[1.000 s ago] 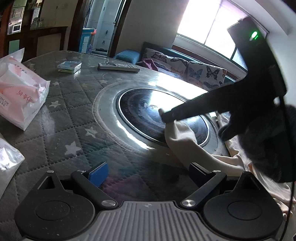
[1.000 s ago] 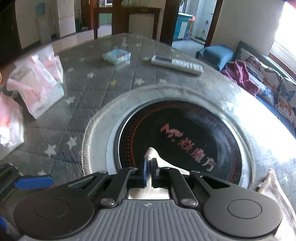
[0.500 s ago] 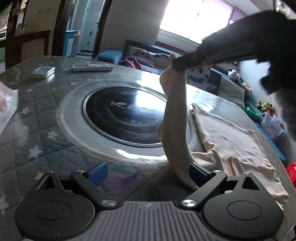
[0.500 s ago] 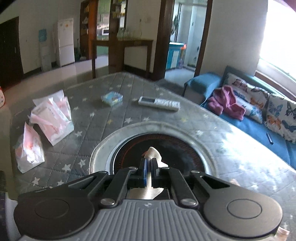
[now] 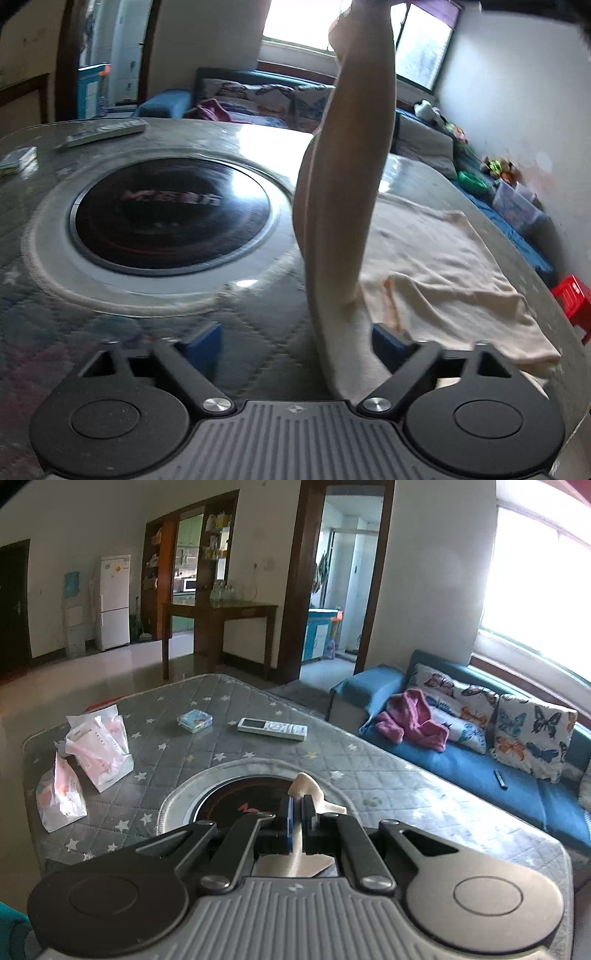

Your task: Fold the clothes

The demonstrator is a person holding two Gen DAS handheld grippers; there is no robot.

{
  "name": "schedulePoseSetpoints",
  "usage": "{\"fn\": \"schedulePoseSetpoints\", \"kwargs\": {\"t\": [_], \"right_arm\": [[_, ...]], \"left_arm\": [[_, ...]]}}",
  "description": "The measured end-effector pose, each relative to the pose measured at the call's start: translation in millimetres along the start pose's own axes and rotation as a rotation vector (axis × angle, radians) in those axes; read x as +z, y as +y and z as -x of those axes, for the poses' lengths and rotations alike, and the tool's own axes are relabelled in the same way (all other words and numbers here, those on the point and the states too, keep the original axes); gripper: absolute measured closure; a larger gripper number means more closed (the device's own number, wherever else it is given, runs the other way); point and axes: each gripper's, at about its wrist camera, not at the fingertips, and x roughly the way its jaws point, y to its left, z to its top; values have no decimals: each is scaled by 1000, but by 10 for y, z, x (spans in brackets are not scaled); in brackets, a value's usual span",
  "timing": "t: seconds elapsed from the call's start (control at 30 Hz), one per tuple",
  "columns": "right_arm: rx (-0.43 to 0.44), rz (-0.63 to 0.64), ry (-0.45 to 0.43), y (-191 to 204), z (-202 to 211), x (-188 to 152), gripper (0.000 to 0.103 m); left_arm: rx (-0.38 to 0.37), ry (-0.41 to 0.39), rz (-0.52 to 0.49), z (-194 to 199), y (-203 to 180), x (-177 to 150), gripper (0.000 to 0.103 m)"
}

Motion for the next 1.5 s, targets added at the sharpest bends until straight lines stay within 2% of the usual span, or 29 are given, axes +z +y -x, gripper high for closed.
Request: {"fn": "schedulePoseSetpoints", "kwargs": {"t": [0.07, 0.13, 0.17, 0.23, 0.37, 0.57, 0.73, 0.97, 1.07, 1.23, 1.5], "right_arm": [[-4, 5, -9, -13, 53, 2, 100], [-7, 11, -19, -26, 106, 3, 100], [-9, 14, -24, -32, 133, 4, 100], [-13, 19, -33, -45, 186, 6, 100], [2, 41, -47, 12, 213, 39, 100], [23, 71, -56, 122, 223, 61, 101], [-30, 47, -58, -27, 379, -10, 101], [-171, -30, -22, -448, 778, -360, 101], [-215, -82, 22, -638, 898, -604, 101], [-251, -177, 152, -833, 908, -1126, 101], [-226, -377, 346, -946, 744, -2021, 100]], "left_arm": [[4, -8, -31, -20, -83, -17, 34], [10, -11, -40, -24, -120, -24, 52], [8, -11, -37, -27, -123, -24, 57], [-1, -6, -25, -37, -108, -18, 77], [-9, -14, -33, -16, -130, -36, 93], [13, -16, -28, 37, -155, -80, 97], [30, -20, -41, 59, -194, -97, 97], [28, -24, -106, 86, -328, -124, 97], [30, -29, -137, 100, -380, -134, 97], [29, -12, -193, 100, -416, -176, 97], [27, 19, -237, 120, -354, -237, 91]]}}
